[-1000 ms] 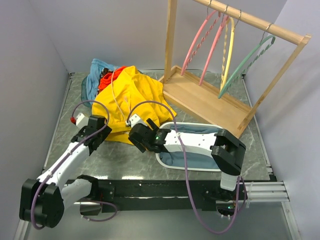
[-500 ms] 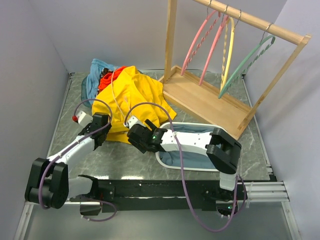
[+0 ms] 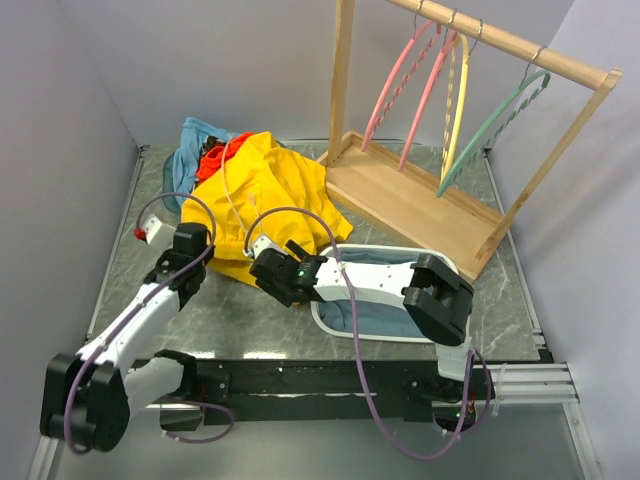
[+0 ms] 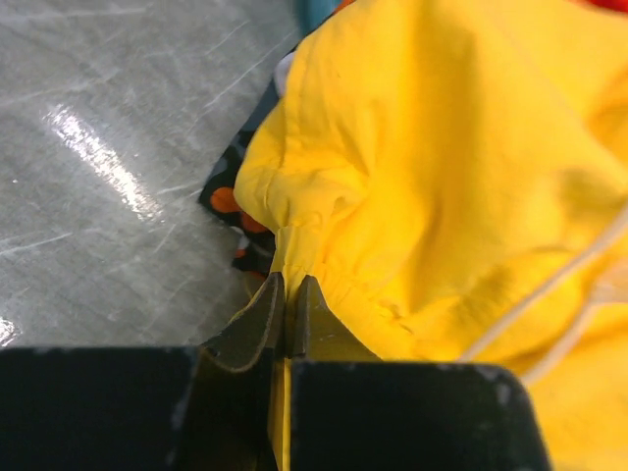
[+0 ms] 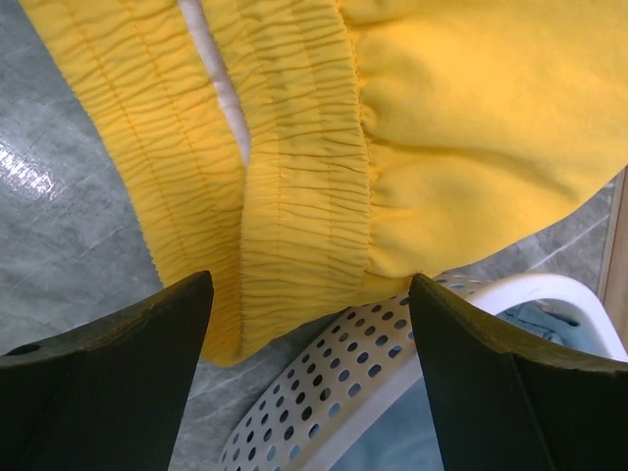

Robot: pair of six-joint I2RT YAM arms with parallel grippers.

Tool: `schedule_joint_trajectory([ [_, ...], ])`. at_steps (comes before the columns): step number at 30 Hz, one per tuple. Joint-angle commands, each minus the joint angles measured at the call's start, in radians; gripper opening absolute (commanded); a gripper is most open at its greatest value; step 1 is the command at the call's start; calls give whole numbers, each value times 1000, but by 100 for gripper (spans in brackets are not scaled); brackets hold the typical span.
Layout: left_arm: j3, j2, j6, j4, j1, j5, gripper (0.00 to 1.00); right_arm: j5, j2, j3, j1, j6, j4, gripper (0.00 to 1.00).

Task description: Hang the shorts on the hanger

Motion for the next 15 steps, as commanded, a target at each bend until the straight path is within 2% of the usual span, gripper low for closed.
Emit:
schedule_joint_trajectory([
  [1,80,-95,37,-44,4,27,1,-12,35,55,6,-4,-74,86],
  [5,124,-141,58,-81,4,62,1,-15,52,78,7,11,-94,82],
  [8,173,-174,68,-125,4,79,1,11,57,109,6,48,-128,63],
  [9,190,-193,74,-144,4,76,1,28,52,112,6,60,-137,47],
  [11,255,-215,113,-183,4,57,1,71,17,115,6,91,-159,30],
  [12,284,-236,127,-199,4,38,1,84,0,118,7,100,-168,13],
  [14,383,-253,176,-236,4,4,1,135,-72,133,7,131,-199,0],
  [15,419,-262,195,-243,4,1,1,150,-103,141,7,135,-206,0],
])
